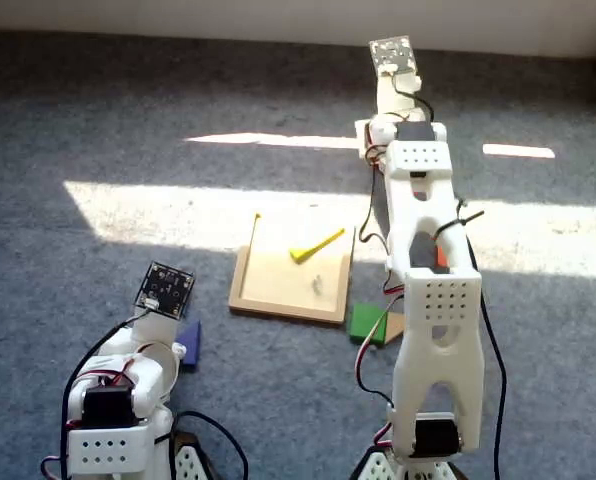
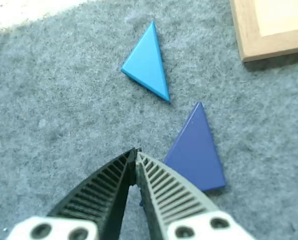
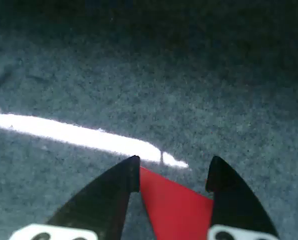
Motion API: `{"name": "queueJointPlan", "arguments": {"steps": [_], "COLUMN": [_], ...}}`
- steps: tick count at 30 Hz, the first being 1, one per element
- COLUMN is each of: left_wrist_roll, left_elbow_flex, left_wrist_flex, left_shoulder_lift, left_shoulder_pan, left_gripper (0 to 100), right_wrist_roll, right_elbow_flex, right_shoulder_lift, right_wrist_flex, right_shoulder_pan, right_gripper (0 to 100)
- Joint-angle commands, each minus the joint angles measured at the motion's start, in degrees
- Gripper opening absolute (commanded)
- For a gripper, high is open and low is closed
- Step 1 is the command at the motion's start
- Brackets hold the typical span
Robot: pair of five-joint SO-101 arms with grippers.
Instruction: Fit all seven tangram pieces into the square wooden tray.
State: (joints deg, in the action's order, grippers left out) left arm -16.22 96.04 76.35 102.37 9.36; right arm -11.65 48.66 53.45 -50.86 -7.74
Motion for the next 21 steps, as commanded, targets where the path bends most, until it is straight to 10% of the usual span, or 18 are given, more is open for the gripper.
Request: {"name": "queueJointPlan", "arguments": {"steps": [1, 10, 21], "left_wrist_roll": [-0.5, -0.5, -0.5], "left_elbow_flex": [1.2, 1.2, 1.2], "left_wrist_flex": [0.3, 0.3, 0.3], "left_shoulder_lift": [1.6, 1.6, 1.6], "left_shoulder_pan": [0.6, 0.6, 0.6], "left_gripper": [1, 1, 1], "right_wrist_roll": [-0.5, -0.5, -0.5], "right_elbow_flex": [10.4, 16.0, 16.0], "right_shoulder_lift": [3.4, 13.3, 8.4], "right_wrist_flex": [1.3, -3.0, -32.2], "right_shoulder_pan": [1.2, 3.6, 5.0], "right_gripper": [15.2, 11.9, 11.9]}}
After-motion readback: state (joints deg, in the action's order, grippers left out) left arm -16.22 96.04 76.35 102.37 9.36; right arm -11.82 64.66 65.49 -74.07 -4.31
